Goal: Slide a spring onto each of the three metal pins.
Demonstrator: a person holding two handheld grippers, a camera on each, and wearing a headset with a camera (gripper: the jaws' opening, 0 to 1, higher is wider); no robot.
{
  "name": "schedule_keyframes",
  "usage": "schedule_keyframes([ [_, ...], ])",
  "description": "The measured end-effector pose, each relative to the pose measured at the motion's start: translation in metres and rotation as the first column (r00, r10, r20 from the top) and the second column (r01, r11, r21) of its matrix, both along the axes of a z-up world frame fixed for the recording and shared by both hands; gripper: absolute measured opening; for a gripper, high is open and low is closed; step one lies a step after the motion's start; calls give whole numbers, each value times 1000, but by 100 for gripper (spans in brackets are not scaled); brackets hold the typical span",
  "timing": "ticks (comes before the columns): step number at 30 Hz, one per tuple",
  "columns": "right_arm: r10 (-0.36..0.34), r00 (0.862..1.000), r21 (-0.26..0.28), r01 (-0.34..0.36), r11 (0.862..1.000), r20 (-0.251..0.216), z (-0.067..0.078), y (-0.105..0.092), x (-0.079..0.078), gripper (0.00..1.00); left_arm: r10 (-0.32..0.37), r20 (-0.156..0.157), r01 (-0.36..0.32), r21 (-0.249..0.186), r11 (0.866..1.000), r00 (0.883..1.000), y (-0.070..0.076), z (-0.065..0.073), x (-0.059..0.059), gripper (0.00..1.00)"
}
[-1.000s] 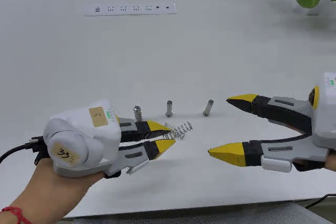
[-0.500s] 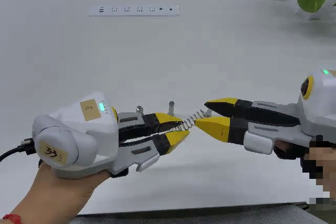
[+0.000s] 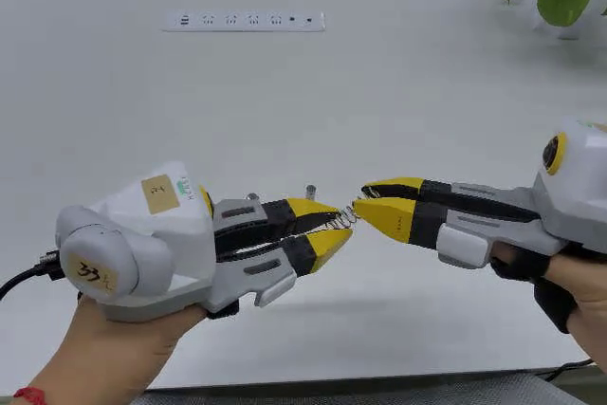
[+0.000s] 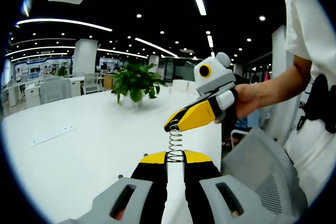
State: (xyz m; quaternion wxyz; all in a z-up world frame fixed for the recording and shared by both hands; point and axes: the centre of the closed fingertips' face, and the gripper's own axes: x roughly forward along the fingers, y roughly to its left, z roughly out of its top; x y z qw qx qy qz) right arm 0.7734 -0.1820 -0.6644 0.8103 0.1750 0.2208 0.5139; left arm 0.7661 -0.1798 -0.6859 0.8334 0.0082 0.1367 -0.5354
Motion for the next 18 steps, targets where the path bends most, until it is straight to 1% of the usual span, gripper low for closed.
schedule_keyframes([
  [1,-1,1000,-2,1,1000,2,0,0,1,15,1,-3,-1,-6,1000,1000,-1,1,0,10],
  [3,-4,1000,-7,4,1000,4,0,-1,1,13,-3,0,3,-4,1000,1000,0,0,0,10],
  [10,6,1000,-24,-6,1000,16,0,0,-1,12,-10,-11,9,-5,1000,1000,-2,-1,-1,11],
  [14,22,999,-42,-21,999,32,1,2,-4,11,-20,-8,20,12,1000,1000,-3,-4,-2,11],
  [15,27,999,-55,-25,998,41,0,3,-4,11,-22,-15,22,13,1000,1000,-4,-4,-3,11],
  [17,36,998,-64,-33,997,45,0,4,-5,11,-24,-14,24,16,1000,1000,-4,-5,-4,11],
  [18,40,998,-74,-36,997,52,-1,4,-5,11,-24,-20,24,19,1000,1000,-3,-6,-4,12],
])
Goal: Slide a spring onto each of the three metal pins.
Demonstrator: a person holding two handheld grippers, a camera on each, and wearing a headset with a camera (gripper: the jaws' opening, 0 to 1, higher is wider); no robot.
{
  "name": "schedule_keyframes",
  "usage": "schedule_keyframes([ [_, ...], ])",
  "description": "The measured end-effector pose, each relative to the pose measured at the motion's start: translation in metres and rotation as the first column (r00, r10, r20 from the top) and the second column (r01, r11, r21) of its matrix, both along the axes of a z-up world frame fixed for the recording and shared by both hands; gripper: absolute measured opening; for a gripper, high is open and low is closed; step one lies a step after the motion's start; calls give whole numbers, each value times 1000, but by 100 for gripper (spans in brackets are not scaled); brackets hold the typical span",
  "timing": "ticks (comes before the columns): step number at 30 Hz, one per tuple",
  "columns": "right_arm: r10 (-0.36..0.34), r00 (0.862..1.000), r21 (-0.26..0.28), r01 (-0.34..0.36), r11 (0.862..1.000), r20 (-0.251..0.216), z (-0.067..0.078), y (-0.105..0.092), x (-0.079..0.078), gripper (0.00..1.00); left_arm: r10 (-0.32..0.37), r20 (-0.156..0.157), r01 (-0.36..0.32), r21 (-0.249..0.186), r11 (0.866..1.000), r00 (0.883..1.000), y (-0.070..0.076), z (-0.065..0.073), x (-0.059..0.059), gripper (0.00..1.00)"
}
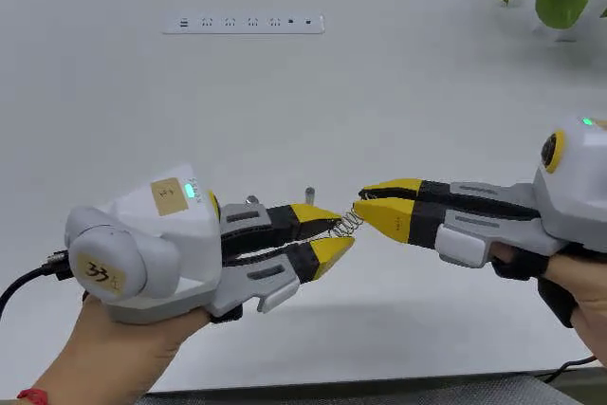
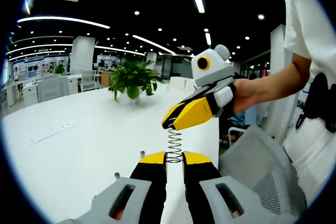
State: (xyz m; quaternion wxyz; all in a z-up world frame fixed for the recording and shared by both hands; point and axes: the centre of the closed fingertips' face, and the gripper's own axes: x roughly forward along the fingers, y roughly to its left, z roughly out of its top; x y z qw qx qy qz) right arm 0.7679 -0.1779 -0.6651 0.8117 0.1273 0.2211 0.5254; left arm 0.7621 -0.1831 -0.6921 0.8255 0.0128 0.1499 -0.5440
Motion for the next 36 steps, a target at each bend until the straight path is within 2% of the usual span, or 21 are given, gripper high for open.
schedule_keyframes([
  [7,26,999,-45,-24,999,29,-1,1,-2,11,-3,-15,3,22,1000,1000,3,-7,-1,15],
  [12,50,997,-82,-46,996,52,-2,4,-4,11,-19,-6,19,47,999,1000,1,-12,-3,14],
  [18,92,992,-144,-78,986,90,-5,4,-6,11,-25,-12,26,47,999,1000,1,-14,-4,13],
  [36,149,980,-230,-115,966,135,-10,7,-6,11,-40,-14,40,70,997,999,2,-20,-6,11],
])
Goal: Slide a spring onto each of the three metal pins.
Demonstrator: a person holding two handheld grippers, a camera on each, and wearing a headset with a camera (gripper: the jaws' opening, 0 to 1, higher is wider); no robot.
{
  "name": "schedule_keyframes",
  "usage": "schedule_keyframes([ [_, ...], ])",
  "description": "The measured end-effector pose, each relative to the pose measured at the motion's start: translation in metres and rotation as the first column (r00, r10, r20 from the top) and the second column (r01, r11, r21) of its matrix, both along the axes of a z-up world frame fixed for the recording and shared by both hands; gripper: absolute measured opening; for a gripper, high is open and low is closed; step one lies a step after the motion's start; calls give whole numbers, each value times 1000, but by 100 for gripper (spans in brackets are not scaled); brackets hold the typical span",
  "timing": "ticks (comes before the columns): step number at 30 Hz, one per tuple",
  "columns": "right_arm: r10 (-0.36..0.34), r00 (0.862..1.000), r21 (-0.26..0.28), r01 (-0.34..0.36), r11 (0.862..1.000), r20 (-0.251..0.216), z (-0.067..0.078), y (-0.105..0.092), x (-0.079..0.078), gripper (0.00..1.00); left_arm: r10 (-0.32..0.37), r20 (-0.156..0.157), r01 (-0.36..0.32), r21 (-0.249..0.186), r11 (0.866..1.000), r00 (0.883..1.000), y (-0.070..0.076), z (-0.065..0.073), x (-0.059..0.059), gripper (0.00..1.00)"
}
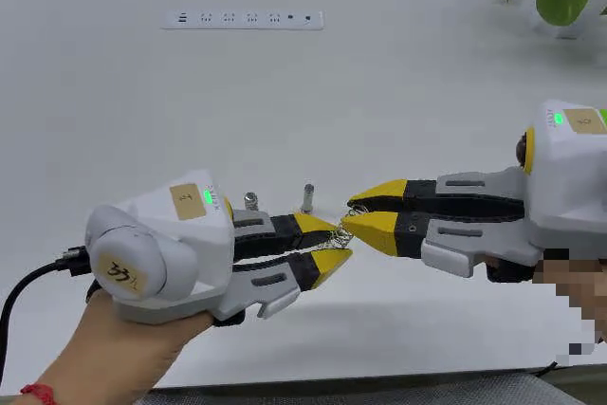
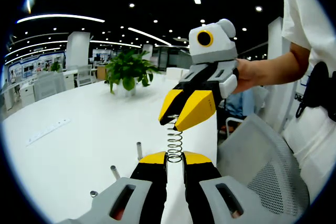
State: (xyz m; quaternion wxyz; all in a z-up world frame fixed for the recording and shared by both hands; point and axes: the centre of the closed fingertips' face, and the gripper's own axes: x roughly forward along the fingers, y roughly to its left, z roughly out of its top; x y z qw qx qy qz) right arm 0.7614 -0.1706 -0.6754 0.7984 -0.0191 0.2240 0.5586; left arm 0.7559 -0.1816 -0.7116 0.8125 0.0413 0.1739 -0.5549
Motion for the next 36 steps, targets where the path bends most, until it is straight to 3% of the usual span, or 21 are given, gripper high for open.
schedule_keyframes([
  [24,18,1000,-16,-18,1000,19,1,-1,0,12,-11,0,11,-19,1000,1000,0,1,-1,10],
  [36,32,999,-23,-32,999,9,1,0,-1,24,-10,-1,10,-23,1000,1000,2,0,-2,10],
])
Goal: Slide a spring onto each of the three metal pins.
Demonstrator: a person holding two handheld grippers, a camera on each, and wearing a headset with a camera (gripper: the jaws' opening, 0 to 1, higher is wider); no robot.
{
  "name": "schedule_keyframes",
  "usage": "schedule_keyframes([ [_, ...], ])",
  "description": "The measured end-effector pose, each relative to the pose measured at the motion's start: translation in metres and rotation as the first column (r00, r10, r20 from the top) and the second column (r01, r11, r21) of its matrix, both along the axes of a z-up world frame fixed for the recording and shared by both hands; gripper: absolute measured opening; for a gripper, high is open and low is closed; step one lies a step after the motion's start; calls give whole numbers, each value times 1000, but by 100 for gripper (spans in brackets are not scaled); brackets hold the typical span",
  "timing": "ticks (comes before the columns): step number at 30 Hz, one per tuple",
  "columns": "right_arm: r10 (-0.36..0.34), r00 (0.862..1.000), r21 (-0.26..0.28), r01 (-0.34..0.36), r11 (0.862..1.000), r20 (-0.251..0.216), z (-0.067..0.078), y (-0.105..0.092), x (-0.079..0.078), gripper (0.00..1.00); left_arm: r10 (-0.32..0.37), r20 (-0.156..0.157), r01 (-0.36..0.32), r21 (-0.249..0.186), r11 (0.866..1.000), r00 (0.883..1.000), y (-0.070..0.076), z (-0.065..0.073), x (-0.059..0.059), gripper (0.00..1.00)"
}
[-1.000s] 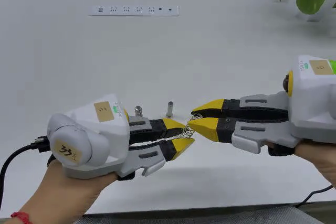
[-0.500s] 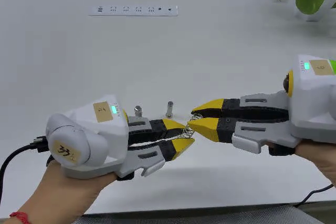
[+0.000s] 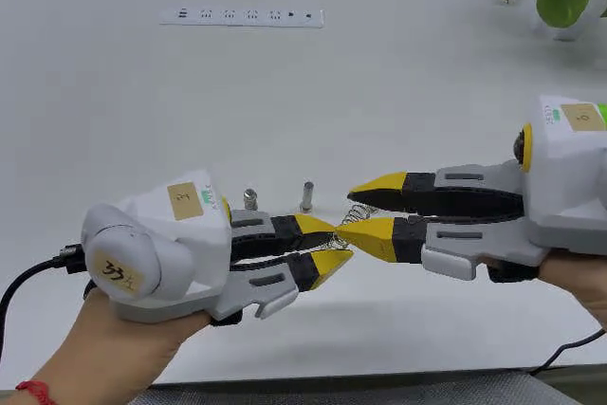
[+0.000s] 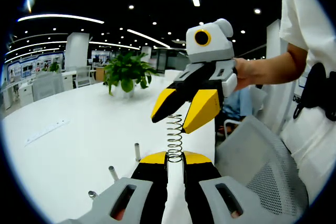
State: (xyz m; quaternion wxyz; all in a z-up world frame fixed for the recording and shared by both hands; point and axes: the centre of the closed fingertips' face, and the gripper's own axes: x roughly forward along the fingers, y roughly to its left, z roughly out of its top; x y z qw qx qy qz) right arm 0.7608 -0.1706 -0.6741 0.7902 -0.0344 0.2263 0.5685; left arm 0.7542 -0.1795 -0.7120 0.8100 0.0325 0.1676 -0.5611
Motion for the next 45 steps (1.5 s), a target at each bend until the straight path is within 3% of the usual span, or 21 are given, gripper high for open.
schedule_keyframes([
  [5,26,1000,-18,-25,1000,4,3,0,0,30,-1,4,1,-4,1000,1000,-2,4,-1,10],
  [10,87,996,-74,-85,994,20,4,-3,-1,37,-1,4,1,-6,1000,1000,-1,4,-1,10],
  [13,157,987,-150,-149,977,40,4,-7,-2,40,-1,4,1,-6,1000,1000,-1,5,-1,10],
  [17,225,973,-210,-210,955,48,7,-7,-3,40,0,5,0,-8,1000,1000,-1,5,-1,10],
  [20,287,957,-259,-265,929,50,6,-4,-5,39,1,7,-1,-10,1000,1000,-2,6,-1,10],
  [25,407,912,-350,-368,862,44,-1,-3,-11,36,2,15,-2,-8,1000,1000,0,6,-1,10],
  [30,472,881,-382,-428,819,24,-2,3,-12,33,3,21,-3,-8,1000,1000,2,8,-2,10],
  [33,521,854,-411,-473,779,4,-7,5,-13,31,2,26,-2,-8,1000,1000,2,8,-3,10],
  [45,630,775,-472,-578,666,-60,-15,10,-20,21,-8,35,8,-10,1000,999,1,8,-6,10],
])
